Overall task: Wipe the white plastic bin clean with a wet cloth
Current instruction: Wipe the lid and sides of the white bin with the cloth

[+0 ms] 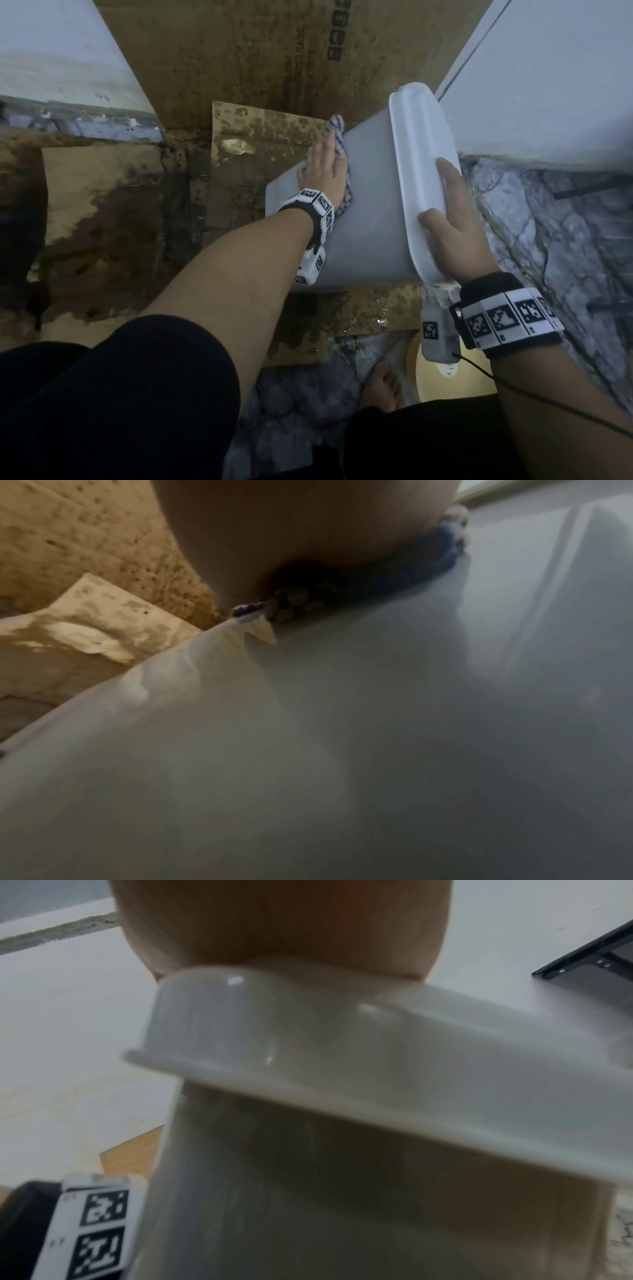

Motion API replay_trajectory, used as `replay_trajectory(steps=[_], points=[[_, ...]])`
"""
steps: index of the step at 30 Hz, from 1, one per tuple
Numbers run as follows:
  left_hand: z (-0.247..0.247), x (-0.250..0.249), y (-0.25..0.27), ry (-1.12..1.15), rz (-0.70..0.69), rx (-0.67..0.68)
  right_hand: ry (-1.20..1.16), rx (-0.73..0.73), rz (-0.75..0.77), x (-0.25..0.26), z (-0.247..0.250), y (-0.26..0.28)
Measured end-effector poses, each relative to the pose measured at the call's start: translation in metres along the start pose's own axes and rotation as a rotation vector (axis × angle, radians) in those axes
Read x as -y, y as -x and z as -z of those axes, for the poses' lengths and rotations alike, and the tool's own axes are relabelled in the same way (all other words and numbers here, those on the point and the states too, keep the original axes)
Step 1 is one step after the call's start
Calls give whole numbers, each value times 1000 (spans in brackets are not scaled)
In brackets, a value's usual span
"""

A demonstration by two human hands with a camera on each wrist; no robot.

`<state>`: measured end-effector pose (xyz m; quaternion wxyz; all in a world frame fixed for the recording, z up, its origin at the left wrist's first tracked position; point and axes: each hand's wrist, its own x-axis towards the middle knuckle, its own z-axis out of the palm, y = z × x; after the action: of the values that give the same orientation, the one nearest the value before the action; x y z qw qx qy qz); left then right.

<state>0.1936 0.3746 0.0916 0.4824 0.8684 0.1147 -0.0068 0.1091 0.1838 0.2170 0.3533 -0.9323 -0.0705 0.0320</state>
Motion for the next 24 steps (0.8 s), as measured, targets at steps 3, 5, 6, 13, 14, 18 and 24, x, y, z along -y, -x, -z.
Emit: replay_trajectory(steps=[3,5,6,13,14,18,24], points=[[-1,20,-3,-6,46,12,-13,5,-19,-2,1,1],[1,33,-5,-20,94,5,-27,9,-28,-3,1,1],[2,40,-6,-27,118,8,-34,9,-30,-4,1,1],[6,85,-13,-27,224,56,-82,13,-8,-5,1,0],[6,89,-14,-20,237,57,-90,14,-12,-6,1,0],[5,105,-13,31,299,43,-122,28,-22,-7,1,-1],[12,124,-4,38,395,42,-110,30,-25,0,1,0]])
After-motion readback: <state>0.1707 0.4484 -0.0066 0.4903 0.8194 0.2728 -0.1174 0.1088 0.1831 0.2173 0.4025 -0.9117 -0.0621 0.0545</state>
